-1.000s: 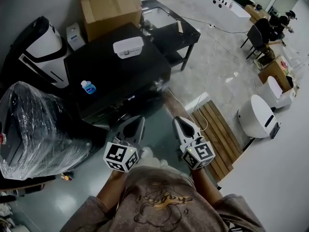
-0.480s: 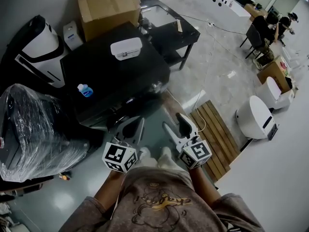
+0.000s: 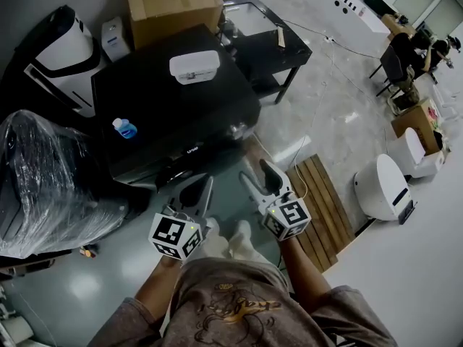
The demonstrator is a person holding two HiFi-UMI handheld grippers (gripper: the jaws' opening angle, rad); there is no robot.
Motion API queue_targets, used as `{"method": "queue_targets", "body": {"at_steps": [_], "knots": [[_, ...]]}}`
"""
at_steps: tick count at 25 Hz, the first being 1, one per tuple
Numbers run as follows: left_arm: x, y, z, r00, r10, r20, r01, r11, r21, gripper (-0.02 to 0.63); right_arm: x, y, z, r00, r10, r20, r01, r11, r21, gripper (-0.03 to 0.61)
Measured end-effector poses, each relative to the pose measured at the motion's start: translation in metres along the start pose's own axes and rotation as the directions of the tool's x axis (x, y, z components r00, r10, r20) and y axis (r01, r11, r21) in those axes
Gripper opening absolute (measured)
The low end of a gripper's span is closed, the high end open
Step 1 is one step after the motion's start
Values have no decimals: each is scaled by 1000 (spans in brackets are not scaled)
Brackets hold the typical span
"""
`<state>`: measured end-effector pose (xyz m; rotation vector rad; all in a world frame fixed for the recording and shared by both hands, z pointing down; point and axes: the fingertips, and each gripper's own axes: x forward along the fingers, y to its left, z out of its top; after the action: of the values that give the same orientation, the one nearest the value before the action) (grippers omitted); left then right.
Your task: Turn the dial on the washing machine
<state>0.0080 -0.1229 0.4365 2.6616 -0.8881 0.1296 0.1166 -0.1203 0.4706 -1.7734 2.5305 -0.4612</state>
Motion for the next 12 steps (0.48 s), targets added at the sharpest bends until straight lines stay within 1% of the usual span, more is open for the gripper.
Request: {"method": "queue_targets", "body": {"at_steps": [4, 12], "knots": [[6, 6, -5, 1000, 20, -4, -20, 1000, -5, -8, 31, -24, -18, 999, -3, -39, 3, 1000, -15, 241], [14, 14, -11, 998, 59, -18, -60, 998, -20, -8, 96, -89, -59, 986, -58, -153, 47, 996, -75, 252]]}}
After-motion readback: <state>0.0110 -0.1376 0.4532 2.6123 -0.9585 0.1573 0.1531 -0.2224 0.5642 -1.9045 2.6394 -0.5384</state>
